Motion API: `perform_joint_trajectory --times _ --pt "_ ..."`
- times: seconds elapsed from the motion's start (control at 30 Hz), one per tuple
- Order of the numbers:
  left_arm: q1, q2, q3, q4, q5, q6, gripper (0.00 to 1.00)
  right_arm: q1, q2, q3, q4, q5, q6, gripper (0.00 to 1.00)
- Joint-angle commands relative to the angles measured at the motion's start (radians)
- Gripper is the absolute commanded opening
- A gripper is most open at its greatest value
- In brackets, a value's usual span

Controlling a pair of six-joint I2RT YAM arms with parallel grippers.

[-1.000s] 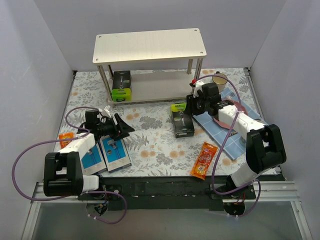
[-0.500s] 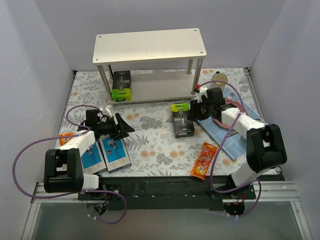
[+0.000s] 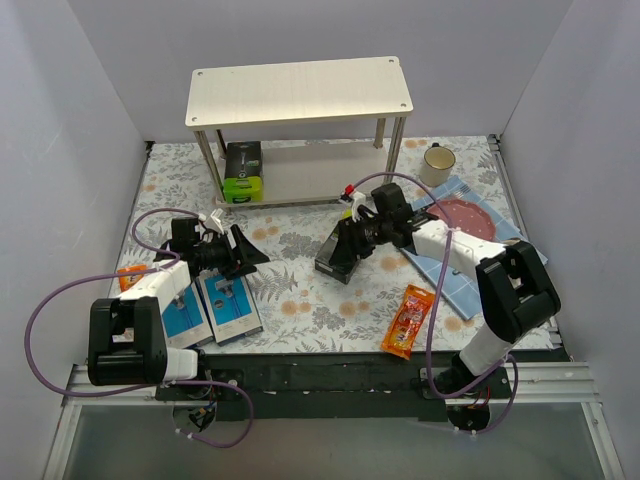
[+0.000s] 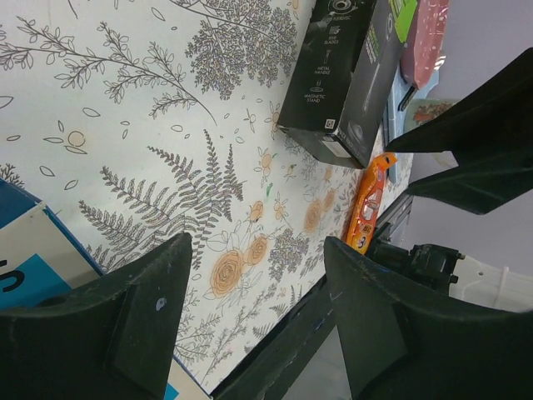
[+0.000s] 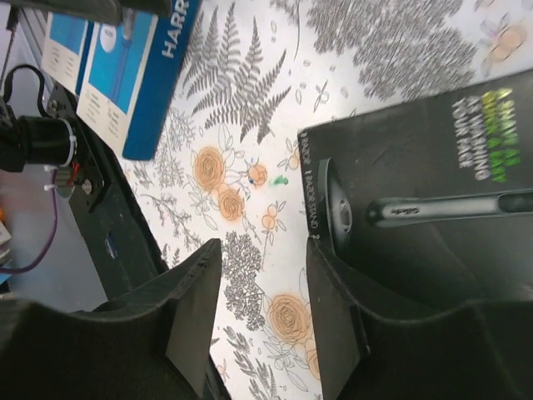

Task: Place and organize the shaving razors onto the shelf

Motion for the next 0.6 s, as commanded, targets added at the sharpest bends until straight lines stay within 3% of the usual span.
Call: perform_joint_trajectory --times 0.0,0.23,0.4,0.57 --pt "-0.004 -0.03 -0.006 0.023 -0.003 -0.01 0.64 -0.07 -0.053 0.088 0.023 -0.008 -0.061 0.5" --pt "-0.004 -0.041 -0.022 0.013 0.014 -0.004 0.6 -0.199 0.004 0.169 0.003 0.196 -0.273 0.55" --pt "-0.004 -0.048 0.004 -0.019 0.006 0.03 0.6 -0.28 0.103 0.205 0.035 0.188 -0.306 0.69" --pt "-0.004 -0.05 0.007 -0.032 0.002 0.054 0.61 -0.296 0.171 0.224 0.093 0.116 -0.299 0.71"
